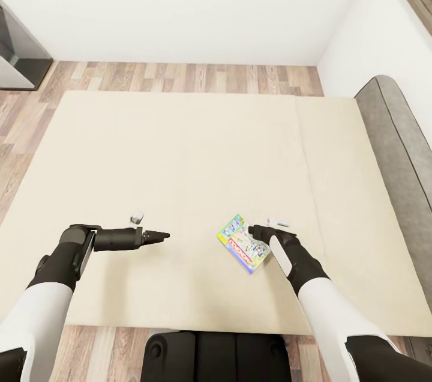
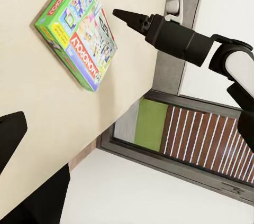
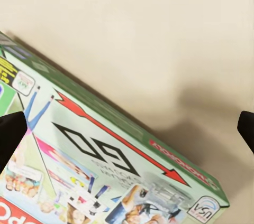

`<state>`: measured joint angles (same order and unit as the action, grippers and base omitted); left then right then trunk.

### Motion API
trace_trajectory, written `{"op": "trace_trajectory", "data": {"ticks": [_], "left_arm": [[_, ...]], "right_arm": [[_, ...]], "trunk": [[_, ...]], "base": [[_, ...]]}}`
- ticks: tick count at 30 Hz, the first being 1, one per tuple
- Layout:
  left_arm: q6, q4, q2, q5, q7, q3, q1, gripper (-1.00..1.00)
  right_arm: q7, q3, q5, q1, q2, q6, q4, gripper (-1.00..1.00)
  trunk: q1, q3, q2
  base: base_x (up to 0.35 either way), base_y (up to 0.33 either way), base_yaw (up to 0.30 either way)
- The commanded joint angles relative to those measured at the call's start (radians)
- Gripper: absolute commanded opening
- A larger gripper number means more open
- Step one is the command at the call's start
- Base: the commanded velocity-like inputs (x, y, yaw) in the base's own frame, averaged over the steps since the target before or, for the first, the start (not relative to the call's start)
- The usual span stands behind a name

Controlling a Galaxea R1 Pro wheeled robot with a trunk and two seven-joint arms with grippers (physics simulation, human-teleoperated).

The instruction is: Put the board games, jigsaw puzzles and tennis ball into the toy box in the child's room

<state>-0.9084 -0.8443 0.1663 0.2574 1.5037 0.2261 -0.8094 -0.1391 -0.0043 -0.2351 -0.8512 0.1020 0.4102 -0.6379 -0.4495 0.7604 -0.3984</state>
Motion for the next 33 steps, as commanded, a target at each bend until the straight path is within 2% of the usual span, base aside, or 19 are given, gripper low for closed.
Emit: {"op": "trace_trajectory", "data": {"ticks": [1,33], "left_arm": [[-0.01,-0.001,-0.001,0.01,0.009,0.003,-0.001,1.0],[-0.01,-0.001,-0.001,0.011,0.009,0.001,-0.001,1.0]], "right_arm": [[-0.007,0.0,-0.01,0.0,0.001,0.004,-0.002,1.0],[-0.007,0.0,-0.012,0.0,0.001,0.005,-0.002,1.0]], "trunk": [[-0.001,0.002,-0.002],[-0.001,0.051,-0.002]], "base": [[0.0,0.0,0.0],[0.0,0.0,0.0]]}}
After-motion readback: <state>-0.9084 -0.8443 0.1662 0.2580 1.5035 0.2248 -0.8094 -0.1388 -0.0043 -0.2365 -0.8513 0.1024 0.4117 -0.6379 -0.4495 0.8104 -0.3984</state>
